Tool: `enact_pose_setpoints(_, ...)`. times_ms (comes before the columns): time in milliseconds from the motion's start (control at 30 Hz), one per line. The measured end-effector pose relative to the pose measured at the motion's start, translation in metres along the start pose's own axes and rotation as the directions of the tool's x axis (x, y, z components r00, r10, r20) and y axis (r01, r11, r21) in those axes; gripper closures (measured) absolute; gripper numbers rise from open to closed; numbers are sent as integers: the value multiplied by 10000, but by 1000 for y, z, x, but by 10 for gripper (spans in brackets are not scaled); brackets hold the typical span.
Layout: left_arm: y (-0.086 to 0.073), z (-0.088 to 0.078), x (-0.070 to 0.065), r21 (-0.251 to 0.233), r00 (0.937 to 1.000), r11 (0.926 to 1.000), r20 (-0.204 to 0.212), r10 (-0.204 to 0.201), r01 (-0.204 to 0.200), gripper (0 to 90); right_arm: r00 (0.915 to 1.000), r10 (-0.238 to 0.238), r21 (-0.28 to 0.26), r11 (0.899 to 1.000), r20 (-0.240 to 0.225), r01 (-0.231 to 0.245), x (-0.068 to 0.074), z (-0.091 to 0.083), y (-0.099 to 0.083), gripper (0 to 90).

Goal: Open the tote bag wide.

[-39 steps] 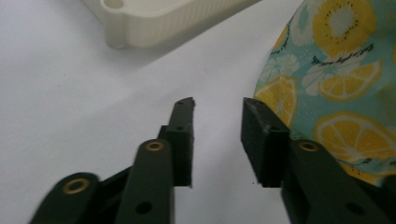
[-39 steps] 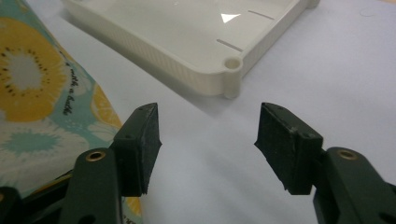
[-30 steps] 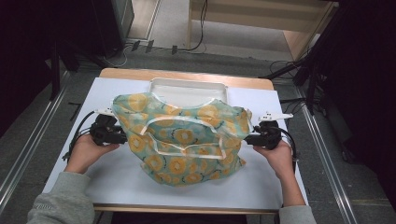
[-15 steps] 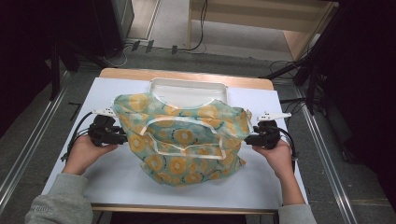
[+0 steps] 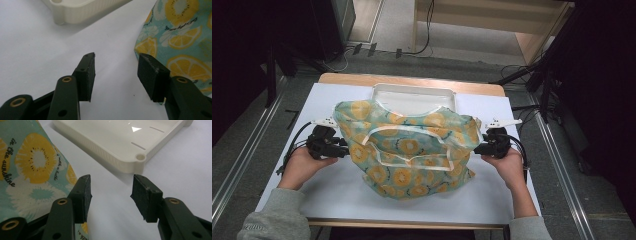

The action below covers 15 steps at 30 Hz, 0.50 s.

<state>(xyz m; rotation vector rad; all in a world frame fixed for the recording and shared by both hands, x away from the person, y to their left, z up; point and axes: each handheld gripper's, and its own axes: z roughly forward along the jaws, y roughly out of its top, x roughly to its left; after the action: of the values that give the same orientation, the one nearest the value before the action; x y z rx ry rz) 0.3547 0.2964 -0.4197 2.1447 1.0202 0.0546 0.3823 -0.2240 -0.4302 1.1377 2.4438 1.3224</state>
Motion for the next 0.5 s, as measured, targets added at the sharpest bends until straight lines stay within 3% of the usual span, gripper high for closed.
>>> enact_pose_setpoints(367, -2, -3, 4, -291, 9984, 9982, 247, -515, 522, 485, 9998, -86, 82, 9999, -166, 88, 2, 3, 5, 507)
enact_pose_setpoints(500, 7, -12, 5, -389, 9994, 9992, 322, -120, 132, 543, 9992, -241, -46, 9997, -316, 239, 7, -1, 12, 508)
